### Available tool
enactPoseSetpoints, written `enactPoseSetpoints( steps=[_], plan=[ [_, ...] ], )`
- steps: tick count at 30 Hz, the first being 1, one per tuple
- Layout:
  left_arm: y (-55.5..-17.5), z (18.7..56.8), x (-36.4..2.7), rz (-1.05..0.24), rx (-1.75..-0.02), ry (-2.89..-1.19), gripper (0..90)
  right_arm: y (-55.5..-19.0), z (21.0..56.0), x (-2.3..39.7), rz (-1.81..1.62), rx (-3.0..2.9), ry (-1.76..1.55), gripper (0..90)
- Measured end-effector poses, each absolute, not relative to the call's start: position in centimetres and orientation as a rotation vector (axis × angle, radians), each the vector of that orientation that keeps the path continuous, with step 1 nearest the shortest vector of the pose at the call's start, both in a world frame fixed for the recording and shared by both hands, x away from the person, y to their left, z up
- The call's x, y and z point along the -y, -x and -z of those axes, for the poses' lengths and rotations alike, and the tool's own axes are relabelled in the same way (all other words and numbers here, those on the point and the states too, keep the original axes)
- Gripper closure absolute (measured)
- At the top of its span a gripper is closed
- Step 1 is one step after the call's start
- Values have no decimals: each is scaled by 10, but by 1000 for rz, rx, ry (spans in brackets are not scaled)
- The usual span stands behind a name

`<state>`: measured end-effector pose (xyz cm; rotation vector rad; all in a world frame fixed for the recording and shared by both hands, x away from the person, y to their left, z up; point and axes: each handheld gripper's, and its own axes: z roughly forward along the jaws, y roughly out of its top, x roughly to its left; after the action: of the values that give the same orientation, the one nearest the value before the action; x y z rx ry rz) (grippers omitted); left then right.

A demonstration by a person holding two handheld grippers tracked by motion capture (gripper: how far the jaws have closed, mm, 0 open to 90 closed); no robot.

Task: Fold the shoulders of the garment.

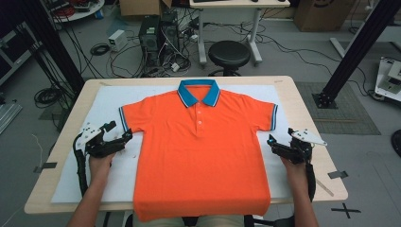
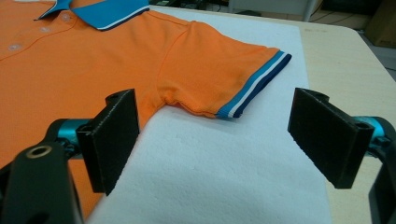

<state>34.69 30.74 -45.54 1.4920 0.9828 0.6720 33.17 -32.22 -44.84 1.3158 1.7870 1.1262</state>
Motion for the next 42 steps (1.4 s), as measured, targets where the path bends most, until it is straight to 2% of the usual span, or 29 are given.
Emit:
enactPoseSetpoints(
  steps=[23,35,42],
  plan=[
    [-347,455,-304,-704,-1004,-1502,170,-333,448,323,-1116,-1783,-1337,168],
    [-347,455,-307,-684,-999,-1497,170,-343,447,324,-1078,-1809,-1451,169],
    [-347,455,-306,-688,-1003,-1495,169,-359,433,318,-1055,-1862,-1501,178]
  ],
)
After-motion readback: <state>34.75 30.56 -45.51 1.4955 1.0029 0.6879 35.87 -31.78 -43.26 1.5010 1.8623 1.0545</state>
